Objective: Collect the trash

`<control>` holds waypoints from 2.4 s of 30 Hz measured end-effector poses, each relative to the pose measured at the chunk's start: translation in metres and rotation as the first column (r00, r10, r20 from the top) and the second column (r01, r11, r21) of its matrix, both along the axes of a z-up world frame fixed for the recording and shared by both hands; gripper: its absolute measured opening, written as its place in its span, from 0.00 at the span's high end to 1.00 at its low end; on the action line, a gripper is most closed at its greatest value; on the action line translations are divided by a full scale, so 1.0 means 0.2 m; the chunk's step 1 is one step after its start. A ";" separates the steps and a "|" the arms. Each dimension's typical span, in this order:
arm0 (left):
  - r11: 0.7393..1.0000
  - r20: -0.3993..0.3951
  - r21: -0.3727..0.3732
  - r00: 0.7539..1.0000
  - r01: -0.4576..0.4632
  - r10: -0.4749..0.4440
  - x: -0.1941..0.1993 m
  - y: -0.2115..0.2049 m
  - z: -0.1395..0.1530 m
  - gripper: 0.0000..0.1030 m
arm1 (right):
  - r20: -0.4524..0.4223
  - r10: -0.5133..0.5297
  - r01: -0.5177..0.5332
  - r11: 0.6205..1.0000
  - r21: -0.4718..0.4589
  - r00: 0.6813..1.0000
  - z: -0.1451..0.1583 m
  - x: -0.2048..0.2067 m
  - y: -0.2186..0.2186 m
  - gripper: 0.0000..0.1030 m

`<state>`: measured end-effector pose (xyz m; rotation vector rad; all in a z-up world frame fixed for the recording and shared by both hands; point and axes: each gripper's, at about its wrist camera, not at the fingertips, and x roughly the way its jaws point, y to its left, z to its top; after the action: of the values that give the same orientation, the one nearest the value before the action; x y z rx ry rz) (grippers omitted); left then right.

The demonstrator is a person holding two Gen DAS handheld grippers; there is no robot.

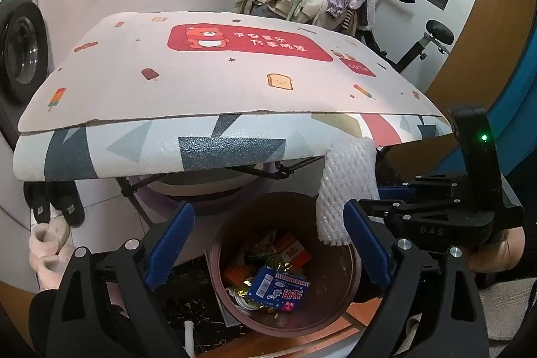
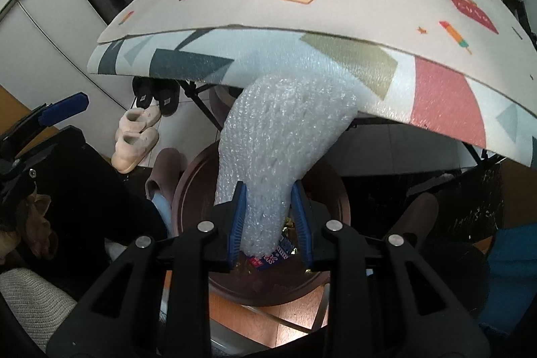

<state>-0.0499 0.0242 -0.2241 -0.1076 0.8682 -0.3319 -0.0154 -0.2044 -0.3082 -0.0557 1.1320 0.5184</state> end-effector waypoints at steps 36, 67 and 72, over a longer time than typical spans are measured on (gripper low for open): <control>0.995 0.067 0.074 0.996 -0.068 0.063 -0.01 0.01 0.07 0.07 | 0.108 -0.064 0.075 0.992 -0.101 0.992 0.10 0.02 -0.04 0.06; 0.956 0.443 0.193 0.889 -0.219 0.114 0.01 -0.04 0.93 0.06 | 0.560 -0.141 0.145 0.989 0.037 0.817 1.16 -0.08 -0.19 0.06; 0.958 0.445 0.183 0.888 -0.222 0.121 0.00 -0.03 0.95 0.06 | 0.564 -0.148 0.147 0.988 0.047 0.812 1.17 -0.09 -0.20 0.06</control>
<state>-0.0490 0.0187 -0.0351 0.1025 0.4463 -0.0775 -0.0336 -0.2439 -0.0738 -0.1124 0.5411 0.3268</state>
